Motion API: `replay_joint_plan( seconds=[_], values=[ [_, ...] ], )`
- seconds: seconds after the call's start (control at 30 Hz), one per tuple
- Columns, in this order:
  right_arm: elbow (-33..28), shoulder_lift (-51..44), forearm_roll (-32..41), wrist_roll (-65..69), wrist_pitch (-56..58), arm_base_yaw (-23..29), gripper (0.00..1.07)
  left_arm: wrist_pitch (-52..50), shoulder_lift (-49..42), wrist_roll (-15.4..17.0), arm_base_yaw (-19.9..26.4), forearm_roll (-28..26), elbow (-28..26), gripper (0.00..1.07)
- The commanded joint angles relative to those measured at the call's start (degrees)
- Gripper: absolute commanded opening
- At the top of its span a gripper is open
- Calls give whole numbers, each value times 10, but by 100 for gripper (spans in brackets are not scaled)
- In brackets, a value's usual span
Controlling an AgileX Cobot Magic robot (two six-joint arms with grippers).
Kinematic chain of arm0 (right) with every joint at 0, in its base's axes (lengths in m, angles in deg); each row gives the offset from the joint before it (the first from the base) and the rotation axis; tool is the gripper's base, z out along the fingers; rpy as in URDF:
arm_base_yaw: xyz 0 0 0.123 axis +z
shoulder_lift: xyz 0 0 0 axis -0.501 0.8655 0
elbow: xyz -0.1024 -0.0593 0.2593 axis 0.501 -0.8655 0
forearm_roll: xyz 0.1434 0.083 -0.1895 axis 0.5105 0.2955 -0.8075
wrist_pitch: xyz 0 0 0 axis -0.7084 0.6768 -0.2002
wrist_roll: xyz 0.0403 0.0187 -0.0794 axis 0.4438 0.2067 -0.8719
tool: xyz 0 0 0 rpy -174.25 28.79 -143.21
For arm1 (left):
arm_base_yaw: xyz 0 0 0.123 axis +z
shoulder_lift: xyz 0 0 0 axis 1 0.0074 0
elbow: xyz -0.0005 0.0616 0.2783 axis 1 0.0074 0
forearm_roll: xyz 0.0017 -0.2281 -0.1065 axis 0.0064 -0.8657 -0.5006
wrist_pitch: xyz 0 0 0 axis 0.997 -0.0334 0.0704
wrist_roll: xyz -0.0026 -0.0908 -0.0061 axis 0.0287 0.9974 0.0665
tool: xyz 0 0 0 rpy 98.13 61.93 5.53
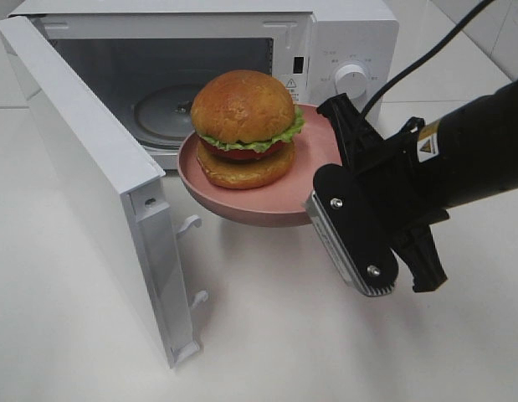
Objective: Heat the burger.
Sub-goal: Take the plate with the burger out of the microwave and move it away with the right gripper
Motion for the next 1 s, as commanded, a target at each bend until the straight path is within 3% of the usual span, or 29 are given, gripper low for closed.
replay_joint_plan(
  seconds=[0.03,0.47,0.8,1.0],
  values=[
    [-15,-32,7,1,-38,-2,0,-7,-10,3,0,1,1,100],
    [-117,-180,7,42,-18,-2,0,-7,-10,3,0,1,1,100],
    [-151,-264,-1,56,29,-2,0,-7,-10,3,0,1,1,100],
    [-166,-322,-68,111,84,-2,0,-7,-10,3,0,1,1,100]
  ],
)
